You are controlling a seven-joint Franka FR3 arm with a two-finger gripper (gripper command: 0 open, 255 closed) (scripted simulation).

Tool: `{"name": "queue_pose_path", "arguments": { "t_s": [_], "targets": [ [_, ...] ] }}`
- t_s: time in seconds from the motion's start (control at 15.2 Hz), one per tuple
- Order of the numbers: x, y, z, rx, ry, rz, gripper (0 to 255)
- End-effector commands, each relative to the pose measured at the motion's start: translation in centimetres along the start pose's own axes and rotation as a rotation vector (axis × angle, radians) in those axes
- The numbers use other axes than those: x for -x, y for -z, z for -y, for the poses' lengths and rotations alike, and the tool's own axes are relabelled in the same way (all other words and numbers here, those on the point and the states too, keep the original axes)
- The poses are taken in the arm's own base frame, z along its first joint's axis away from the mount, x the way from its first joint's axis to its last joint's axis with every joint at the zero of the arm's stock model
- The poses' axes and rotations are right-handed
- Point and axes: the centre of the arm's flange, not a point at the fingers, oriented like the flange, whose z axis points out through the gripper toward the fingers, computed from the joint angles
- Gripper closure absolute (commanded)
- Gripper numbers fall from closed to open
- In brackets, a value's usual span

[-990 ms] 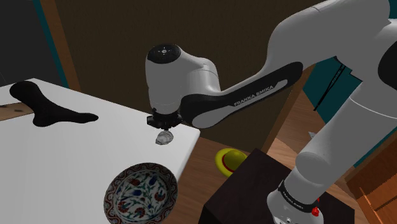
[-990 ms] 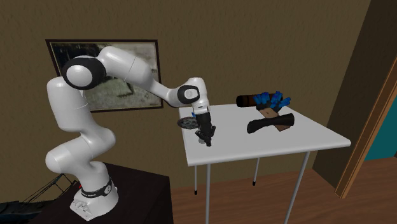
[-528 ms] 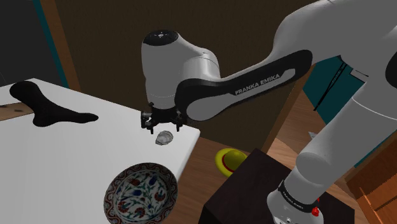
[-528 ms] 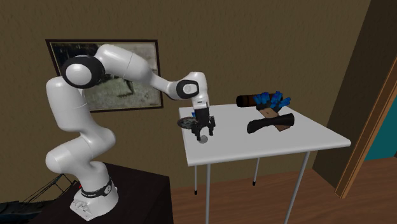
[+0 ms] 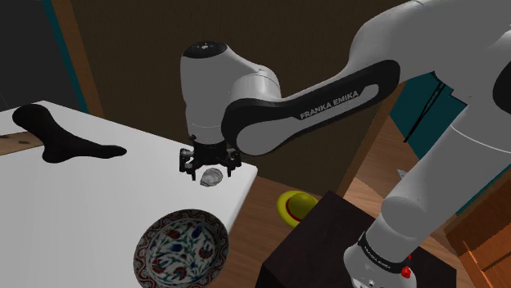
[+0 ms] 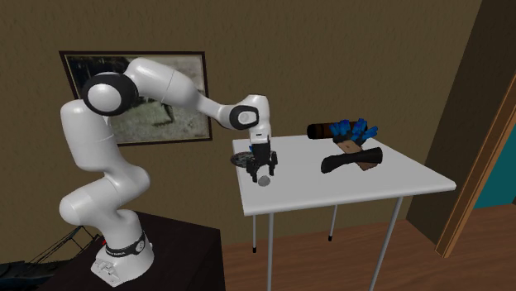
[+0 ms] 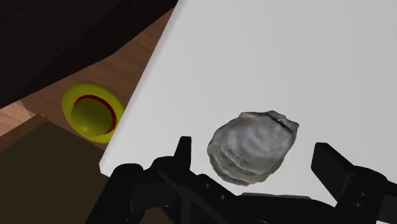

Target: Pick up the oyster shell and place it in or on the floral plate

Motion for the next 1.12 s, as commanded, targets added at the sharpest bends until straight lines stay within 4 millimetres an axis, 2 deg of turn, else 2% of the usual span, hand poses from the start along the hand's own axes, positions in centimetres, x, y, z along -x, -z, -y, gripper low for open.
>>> {"name": "queue_pose_path", "arguments": {
  "t_s": [0.0,0.53,0.59,1.06],
  "targets": [
    [-0.04,-1.42,-0.04,0.000,0.000,0.000,0],
    [-0.04,-1.42,-0.05,0.000,0.000,0.000,0],
    [-0.04,-1.42,-0.05,0.000,0.000,0.000,255],
    [-0.04,-1.41,-0.04,0.000,0.000,0.000,255]
  ]
}}
